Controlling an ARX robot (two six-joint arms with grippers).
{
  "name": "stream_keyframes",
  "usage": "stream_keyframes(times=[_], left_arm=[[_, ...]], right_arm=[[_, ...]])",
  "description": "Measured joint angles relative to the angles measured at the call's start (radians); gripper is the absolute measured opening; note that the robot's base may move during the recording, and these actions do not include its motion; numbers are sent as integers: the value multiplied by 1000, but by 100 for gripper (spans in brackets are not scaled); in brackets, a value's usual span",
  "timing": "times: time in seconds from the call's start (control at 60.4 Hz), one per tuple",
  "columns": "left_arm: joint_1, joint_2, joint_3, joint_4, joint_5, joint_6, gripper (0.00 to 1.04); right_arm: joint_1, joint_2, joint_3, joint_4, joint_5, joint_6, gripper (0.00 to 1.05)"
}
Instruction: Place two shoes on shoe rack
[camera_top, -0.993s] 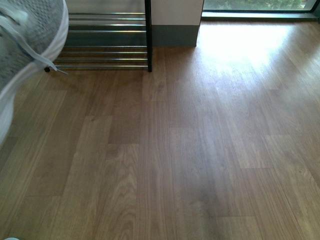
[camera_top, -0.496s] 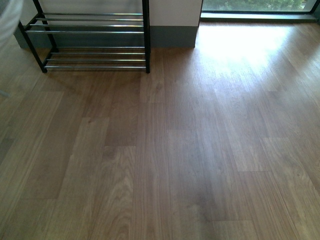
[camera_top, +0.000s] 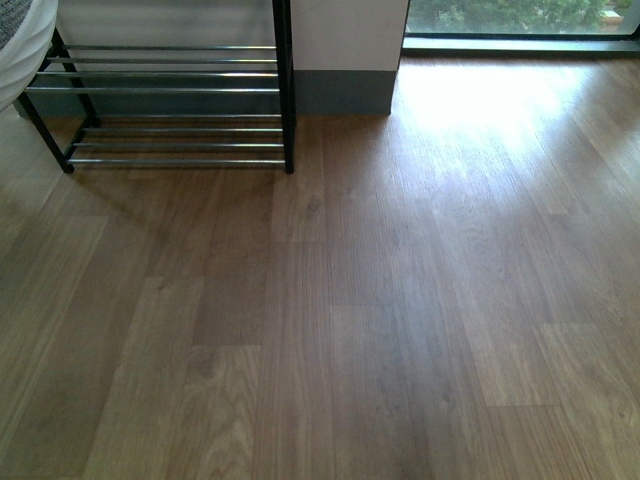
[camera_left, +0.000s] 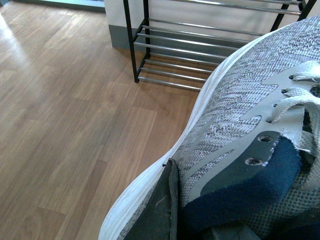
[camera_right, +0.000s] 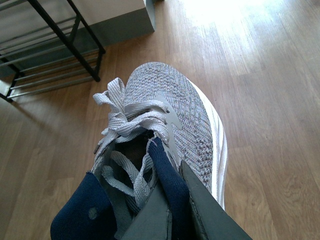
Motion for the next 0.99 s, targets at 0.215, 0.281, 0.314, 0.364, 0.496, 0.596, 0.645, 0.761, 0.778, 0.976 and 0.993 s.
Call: stream_keyframes(times=[0.215, 0.281, 0.314, 0.364, 0.496, 0.596, 0.645, 0.761, 0.778, 0.976, 0.993], left_arm=[[-1, 0, 0, 0, 5, 0, 2], [-1, 0, 0, 0, 1, 0, 2], [-1, 1, 0, 0, 1, 0, 2], [-1, 0, 0, 0, 1, 0, 2], [-1, 1, 0, 0, 3, 0, 2], [-1, 0, 0, 0, 1, 0, 2], [-1, 1, 0, 0, 2, 0, 2], [-1, 1, 0, 0, 3, 0, 2], [-1, 1, 0, 0, 3, 0, 2], [-1, 0, -1, 0, 3, 0, 2], [-1, 0, -1, 0, 3, 0, 2]], right_arm=[[-1, 2, 0, 0, 7, 0, 1], [-1, 0, 0, 0, 5, 0, 1], [-2, -1, 0, 0, 4, 0, 1], [-1, 1, 0, 0, 3, 0, 1], [0, 0, 0, 0, -1, 0, 1], [0, 0, 0, 0, -1, 0, 1], [0, 0, 0, 0, 1, 0, 1], [0, 0, 0, 0, 2, 0, 1], [0, 0, 0, 0, 2, 0, 1], [0, 0, 0, 0, 0, 0, 1], [0, 0, 0, 0, 0, 0, 1]])
